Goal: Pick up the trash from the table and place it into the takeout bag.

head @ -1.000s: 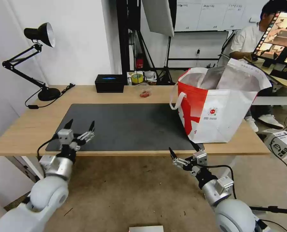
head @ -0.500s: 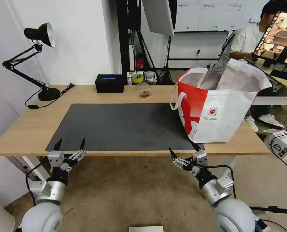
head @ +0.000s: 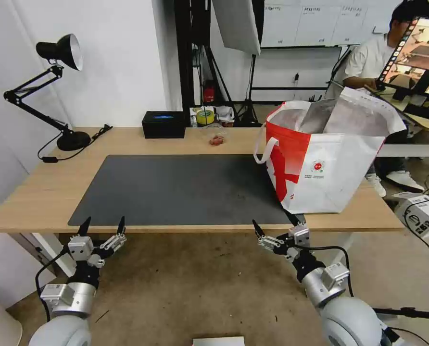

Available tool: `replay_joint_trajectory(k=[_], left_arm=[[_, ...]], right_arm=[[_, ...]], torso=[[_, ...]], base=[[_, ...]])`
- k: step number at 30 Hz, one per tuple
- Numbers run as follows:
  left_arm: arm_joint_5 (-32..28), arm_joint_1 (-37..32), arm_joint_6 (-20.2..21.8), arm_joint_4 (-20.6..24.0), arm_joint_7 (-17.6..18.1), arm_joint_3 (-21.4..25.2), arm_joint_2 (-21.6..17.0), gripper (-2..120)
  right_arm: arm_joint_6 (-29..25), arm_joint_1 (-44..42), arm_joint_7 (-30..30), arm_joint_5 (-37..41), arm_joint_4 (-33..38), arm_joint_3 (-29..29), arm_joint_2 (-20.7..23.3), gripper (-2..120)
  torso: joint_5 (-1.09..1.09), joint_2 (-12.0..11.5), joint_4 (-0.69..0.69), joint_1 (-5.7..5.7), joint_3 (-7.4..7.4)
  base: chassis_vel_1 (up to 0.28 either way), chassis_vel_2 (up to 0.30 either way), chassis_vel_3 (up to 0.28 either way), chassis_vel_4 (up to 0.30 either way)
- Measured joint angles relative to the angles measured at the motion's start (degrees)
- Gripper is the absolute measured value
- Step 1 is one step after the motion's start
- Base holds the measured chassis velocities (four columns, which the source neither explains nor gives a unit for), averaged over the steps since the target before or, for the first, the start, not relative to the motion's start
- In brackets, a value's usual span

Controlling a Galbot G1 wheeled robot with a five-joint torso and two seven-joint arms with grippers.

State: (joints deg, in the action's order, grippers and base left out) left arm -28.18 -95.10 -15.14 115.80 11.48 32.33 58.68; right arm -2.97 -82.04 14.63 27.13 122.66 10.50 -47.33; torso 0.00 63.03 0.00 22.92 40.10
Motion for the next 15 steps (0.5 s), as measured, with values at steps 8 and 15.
replay_joint_trajectory(k=[8, 15], left_arm=[[-0.3, 0.0, -0.4, -0.7, -0.8, -0.2, 0.0, 100], [-0.4, 0.1, -0.4, -0.7, -0.9, -0.1, 0.0, 100]], right_arm=[[0.0, 0.0, 0.0, 0.0, 0.0, 0.0, 0.0, 100], [0.0, 0.0, 0.0, 0.0, 0.0, 0.0, 0.0, 100]], torso=[[0.0, 0.0, 0.0, 0.0, 0.0], [0.0, 0.0, 0.0, 0.0, 0.0]], base=[[0.0, 0.0, 0.0, 0.0], [0.0, 0.0, 0.0, 0.0]])
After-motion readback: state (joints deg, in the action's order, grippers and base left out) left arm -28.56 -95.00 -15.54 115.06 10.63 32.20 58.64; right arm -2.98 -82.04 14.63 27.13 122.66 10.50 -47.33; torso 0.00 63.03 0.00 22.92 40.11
